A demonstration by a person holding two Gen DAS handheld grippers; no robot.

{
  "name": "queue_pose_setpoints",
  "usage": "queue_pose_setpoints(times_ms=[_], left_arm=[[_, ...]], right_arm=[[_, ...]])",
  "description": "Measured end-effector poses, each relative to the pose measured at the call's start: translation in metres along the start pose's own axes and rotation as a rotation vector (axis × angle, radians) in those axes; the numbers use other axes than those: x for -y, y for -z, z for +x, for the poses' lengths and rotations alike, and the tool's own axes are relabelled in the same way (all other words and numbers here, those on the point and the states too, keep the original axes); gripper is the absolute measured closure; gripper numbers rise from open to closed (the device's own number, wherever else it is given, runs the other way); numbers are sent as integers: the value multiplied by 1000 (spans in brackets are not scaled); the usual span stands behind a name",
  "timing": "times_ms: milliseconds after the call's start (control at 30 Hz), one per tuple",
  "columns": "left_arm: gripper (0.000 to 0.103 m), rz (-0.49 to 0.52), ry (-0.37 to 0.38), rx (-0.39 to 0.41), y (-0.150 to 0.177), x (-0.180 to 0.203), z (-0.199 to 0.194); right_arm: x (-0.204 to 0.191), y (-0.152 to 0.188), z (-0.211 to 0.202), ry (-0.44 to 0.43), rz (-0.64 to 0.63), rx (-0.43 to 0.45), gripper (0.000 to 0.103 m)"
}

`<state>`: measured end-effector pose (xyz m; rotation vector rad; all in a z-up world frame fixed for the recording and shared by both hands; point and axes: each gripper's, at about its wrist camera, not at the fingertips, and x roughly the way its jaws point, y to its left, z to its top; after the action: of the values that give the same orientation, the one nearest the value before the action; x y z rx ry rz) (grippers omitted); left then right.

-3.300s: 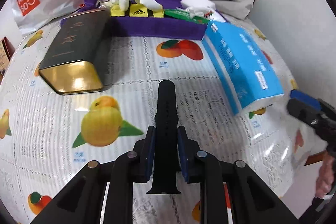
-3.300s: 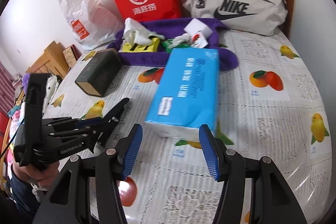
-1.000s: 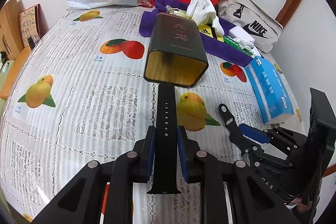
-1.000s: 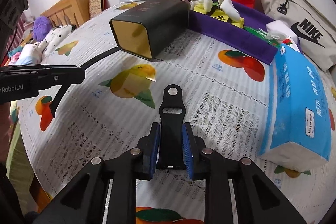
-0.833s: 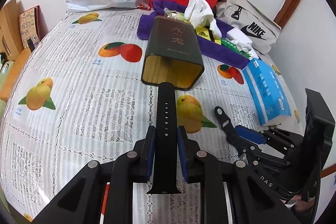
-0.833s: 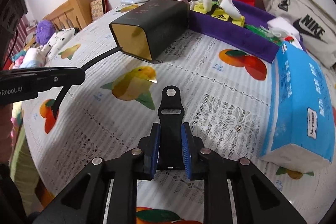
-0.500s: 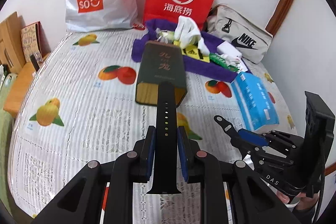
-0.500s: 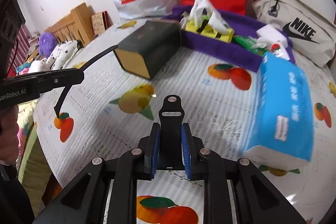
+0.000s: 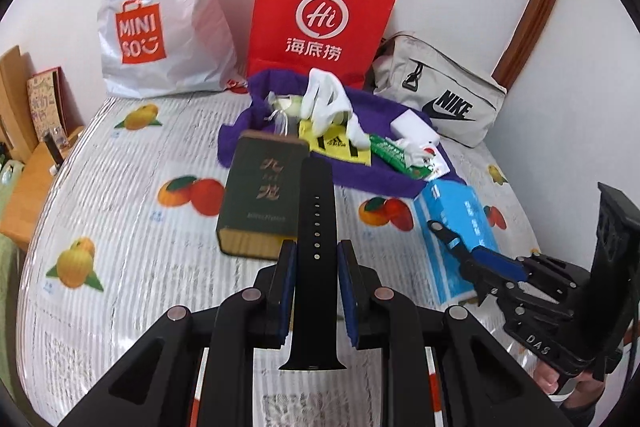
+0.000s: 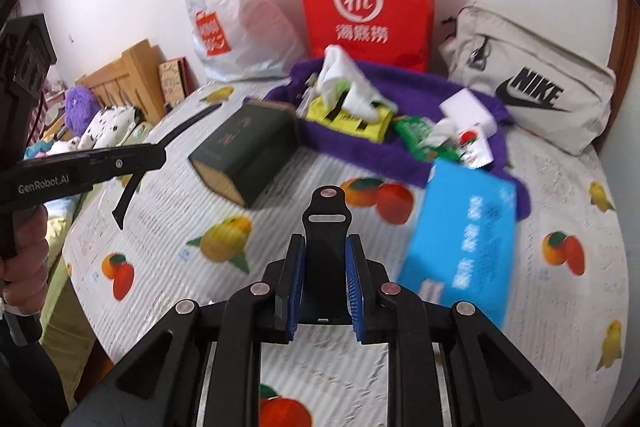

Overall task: Organize soft objects
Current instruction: 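Carry both black strap pieces over the purple towel with both tools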

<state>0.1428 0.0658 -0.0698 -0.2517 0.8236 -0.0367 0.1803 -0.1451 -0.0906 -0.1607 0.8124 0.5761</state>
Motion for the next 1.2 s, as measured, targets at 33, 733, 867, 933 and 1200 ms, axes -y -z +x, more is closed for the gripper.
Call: queue_pose_setpoints(times_ms=[33, 733, 867, 933, 1200], left_arm=[[83, 3, -1, 2, -3, 2, 1], [83, 6, -46, 14, -77, -5, 46], [83, 16, -52, 8, -90, -6, 60], [83, 16, -54, 2, -96, -7, 68], [83, 9, -54, -21, -117, -13, 95]], right_arm=[[3, -3, -1, 3, 3, 2, 83], [65, -74, 20, 44, 58, 52, 83], [74, -87, 28, 47, 66, 61, 83], [80, -94, 34, 47, 75, 62, 83], [88, -120, 60, 41, 92, 70, 83]])
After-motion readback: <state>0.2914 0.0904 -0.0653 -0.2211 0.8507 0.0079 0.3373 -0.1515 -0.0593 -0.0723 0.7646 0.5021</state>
